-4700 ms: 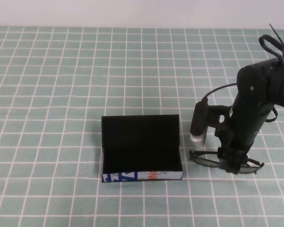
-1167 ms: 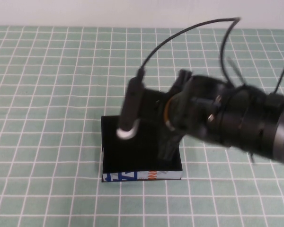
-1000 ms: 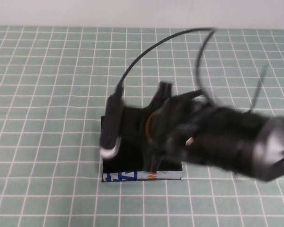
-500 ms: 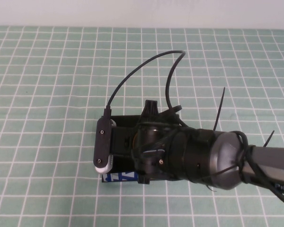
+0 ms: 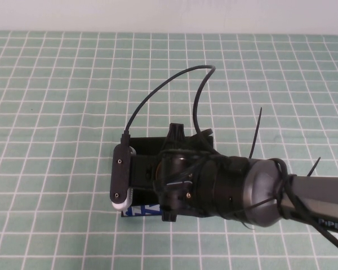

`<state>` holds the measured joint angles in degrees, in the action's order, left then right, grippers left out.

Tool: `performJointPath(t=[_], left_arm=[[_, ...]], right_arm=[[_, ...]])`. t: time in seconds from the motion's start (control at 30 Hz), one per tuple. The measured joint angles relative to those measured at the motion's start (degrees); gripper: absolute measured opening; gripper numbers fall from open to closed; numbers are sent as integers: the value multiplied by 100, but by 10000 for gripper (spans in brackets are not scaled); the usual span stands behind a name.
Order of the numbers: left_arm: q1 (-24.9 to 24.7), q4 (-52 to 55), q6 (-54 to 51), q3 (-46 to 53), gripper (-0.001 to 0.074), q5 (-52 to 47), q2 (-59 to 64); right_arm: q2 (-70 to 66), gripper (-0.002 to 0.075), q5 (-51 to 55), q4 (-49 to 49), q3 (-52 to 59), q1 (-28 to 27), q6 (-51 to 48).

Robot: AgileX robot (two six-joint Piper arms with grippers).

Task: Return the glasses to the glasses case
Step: Place the glasses in the glasses case

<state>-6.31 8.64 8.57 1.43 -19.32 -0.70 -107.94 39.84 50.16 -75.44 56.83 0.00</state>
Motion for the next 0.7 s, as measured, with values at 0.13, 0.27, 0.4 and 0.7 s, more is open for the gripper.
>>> performJointPath(t=[0.13,0.27,0.4,0.7], left_arm=[[0,0,0,0,-2,4,0],[0,0,0,0,-2,4,0],[0,0,0,0,-2,4,0],[0,0,0,0,-2,19,0]], right_arm=[[-23,186,-23,33,0,0,147],[-23,248,-23,46,0,0,172],[-23,267,-23,46,0,0,192],[19,272,76,-380,0,5,243]])
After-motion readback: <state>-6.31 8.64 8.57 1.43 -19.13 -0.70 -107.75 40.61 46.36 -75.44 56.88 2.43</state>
